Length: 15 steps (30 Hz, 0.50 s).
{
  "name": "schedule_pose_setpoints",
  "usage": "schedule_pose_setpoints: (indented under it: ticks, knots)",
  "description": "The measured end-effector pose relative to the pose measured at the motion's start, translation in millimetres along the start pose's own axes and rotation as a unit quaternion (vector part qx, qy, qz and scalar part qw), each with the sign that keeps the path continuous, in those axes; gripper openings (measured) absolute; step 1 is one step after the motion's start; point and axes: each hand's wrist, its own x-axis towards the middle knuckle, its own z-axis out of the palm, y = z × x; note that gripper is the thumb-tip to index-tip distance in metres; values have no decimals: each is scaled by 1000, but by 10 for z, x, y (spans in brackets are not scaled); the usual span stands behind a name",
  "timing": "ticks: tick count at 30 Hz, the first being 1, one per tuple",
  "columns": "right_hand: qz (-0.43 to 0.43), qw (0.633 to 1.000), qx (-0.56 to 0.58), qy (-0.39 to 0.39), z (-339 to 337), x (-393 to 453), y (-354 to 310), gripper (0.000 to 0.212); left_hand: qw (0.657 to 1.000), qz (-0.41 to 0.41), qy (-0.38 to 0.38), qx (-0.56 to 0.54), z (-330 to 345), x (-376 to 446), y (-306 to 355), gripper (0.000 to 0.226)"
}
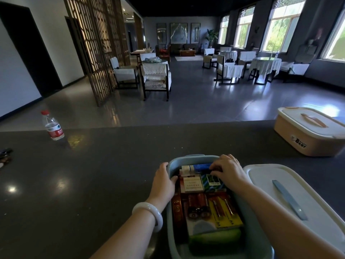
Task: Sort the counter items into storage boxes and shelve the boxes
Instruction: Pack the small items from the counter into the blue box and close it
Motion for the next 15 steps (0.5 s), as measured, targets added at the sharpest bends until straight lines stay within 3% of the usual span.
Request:
schedule_pose_setpoints:
  ticks: [9, 15]
  knots:
    - [16, 1000, 7, -8, 23, 8, 44, 13, 999, 6, 15, -40, 23, -22, -52, 41]
    - [22, 999, 34, -1, 39, 19, 79, 11, 999, -3, 17, -46, 20, -30, -54, 45]
